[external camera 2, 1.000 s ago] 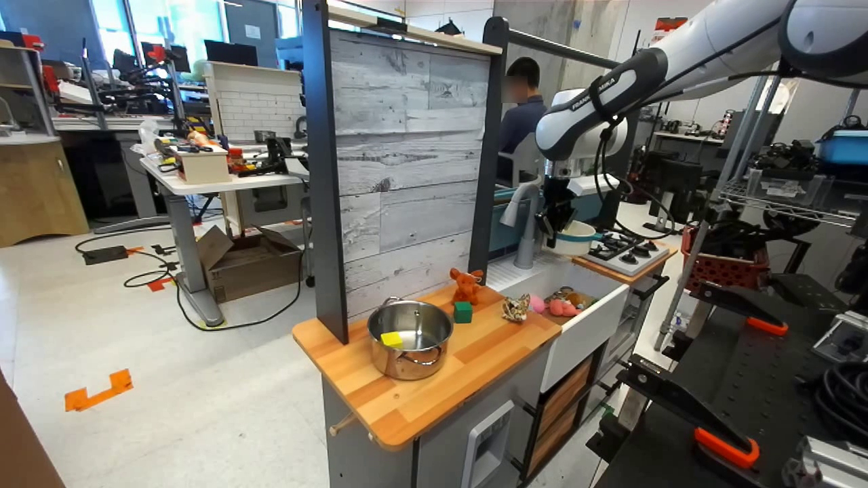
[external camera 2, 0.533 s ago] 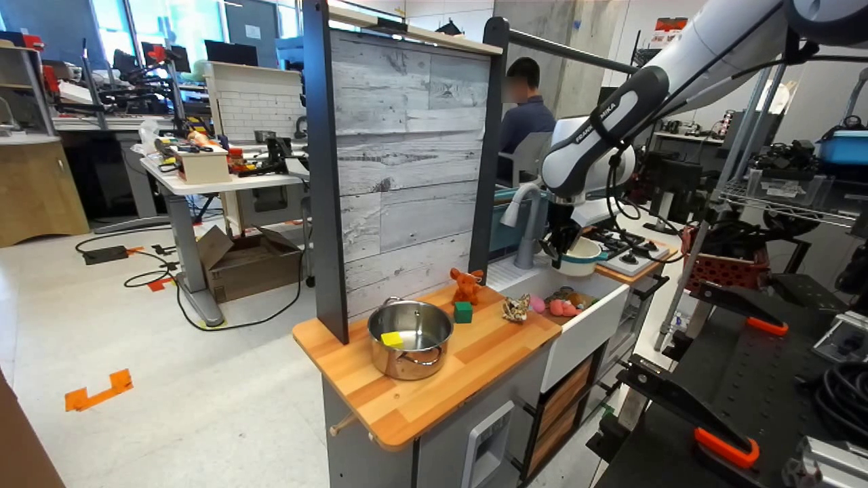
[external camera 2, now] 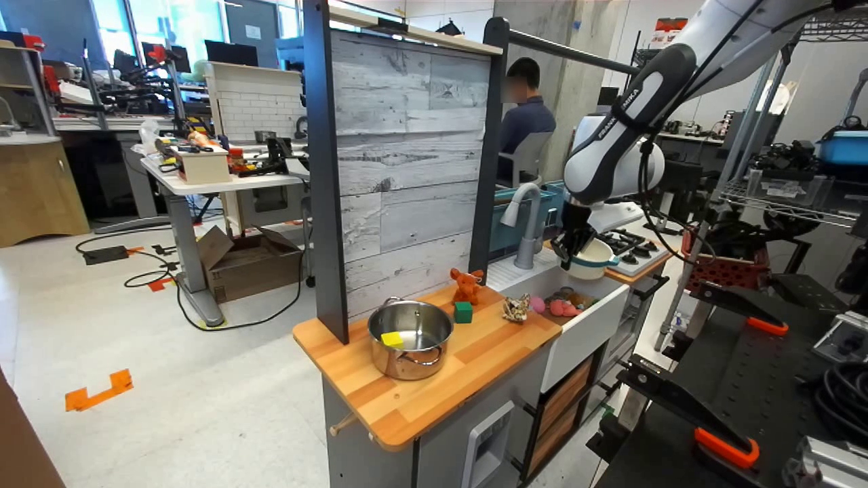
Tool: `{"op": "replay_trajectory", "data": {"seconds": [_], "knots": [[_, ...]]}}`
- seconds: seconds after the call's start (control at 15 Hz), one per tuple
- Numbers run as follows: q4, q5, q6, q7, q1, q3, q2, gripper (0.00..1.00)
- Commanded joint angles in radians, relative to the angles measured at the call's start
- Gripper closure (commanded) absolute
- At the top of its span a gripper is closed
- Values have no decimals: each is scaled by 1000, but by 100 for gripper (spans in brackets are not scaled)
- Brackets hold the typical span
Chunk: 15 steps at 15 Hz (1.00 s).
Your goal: Move the dish to the left side of the sink
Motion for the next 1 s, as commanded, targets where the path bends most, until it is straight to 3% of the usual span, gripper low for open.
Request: {"op": "replay_trajectory", "data": {"seconds": [0.0, 0.27, 0.47, 0.93], "knots": [[-241, 37, 121, -34, -56, 52, -160, 99], [-442, 35, 181, -66, -106, 99, -300, 99], [-572, 33, 146, -104, -120, 139, -422, 99], [-589, 53, 40, -237, -116, 252, -508, 99]]}}
